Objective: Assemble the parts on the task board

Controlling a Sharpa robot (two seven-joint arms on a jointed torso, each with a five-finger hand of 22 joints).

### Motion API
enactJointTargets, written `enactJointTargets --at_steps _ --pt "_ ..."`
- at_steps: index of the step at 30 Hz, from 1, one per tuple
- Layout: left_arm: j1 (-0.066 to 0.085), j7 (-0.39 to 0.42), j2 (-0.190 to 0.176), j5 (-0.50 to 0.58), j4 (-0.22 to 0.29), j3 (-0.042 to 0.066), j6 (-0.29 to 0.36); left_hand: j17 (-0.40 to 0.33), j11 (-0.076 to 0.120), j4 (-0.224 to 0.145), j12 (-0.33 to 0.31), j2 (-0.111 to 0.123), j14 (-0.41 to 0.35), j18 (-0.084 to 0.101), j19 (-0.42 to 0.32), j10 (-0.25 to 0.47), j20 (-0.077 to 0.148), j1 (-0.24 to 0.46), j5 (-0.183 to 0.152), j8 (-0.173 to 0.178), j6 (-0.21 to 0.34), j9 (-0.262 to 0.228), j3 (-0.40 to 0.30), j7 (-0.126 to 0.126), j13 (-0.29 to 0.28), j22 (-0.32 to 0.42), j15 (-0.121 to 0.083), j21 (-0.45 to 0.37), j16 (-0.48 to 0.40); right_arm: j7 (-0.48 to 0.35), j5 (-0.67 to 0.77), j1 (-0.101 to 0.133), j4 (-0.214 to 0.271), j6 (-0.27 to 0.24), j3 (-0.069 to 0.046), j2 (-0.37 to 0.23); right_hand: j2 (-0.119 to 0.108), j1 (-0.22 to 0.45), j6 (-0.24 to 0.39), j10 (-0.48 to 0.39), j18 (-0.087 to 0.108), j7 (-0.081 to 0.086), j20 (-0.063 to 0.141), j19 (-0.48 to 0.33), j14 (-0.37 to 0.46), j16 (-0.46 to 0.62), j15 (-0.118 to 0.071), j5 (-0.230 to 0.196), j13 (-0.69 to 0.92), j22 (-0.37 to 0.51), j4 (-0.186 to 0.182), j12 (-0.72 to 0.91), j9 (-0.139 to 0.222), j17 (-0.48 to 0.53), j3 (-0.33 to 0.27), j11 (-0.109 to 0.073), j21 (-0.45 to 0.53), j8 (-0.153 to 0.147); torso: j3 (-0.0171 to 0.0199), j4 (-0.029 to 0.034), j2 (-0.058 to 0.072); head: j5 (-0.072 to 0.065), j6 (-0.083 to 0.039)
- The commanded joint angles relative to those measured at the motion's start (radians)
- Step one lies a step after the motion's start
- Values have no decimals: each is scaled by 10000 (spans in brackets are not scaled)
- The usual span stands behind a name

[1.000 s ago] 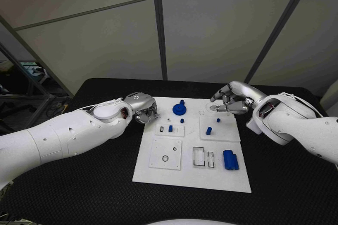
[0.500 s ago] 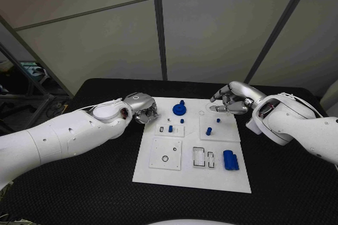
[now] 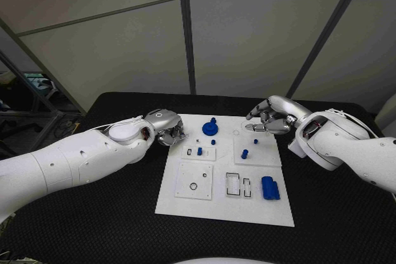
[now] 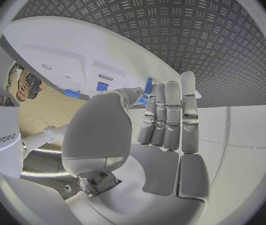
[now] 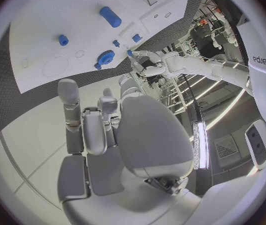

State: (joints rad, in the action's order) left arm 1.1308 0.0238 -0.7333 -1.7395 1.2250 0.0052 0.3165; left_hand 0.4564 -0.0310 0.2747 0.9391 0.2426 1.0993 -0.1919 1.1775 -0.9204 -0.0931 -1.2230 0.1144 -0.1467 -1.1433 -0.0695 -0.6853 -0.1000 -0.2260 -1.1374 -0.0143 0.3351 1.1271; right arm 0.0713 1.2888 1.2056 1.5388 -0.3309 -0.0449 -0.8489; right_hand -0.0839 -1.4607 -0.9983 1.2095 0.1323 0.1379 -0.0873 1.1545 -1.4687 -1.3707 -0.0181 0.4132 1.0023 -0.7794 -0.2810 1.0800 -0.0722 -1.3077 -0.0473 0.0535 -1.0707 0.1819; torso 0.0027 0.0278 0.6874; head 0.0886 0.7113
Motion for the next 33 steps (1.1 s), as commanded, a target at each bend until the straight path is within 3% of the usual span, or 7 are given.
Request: enactJointTargets --at_steps 1,33 --pt "11 -110 -6 -27 -1 3 63 6 -94 61 -61 -5 79 106 79 -9 -19 105 -31 47 79 12 -12 -4 18 -3 2 -55 43 -67 32 14 5 -123 -5 10 20 25 47 -48 166 -26 16 65 -434 24 -57 42 -9 9 -38 -47 17 -86 13 -43 44 39 2 0 2 1 -5" --pt "8 -127 -10 61 44 20 198 102 -168 122 -58 136 162 107 164 -18 -62 697 -44 171 128 27 95 -85 102 21 56 -155 79 -57 32 13 -9 -127 -5 4 11 19 71 -56 165 -22 15 65 -434 25 -54 47 -14 12 -31 -50 21 -90 14 -39 50 32 0 6 -1 -13 -49"
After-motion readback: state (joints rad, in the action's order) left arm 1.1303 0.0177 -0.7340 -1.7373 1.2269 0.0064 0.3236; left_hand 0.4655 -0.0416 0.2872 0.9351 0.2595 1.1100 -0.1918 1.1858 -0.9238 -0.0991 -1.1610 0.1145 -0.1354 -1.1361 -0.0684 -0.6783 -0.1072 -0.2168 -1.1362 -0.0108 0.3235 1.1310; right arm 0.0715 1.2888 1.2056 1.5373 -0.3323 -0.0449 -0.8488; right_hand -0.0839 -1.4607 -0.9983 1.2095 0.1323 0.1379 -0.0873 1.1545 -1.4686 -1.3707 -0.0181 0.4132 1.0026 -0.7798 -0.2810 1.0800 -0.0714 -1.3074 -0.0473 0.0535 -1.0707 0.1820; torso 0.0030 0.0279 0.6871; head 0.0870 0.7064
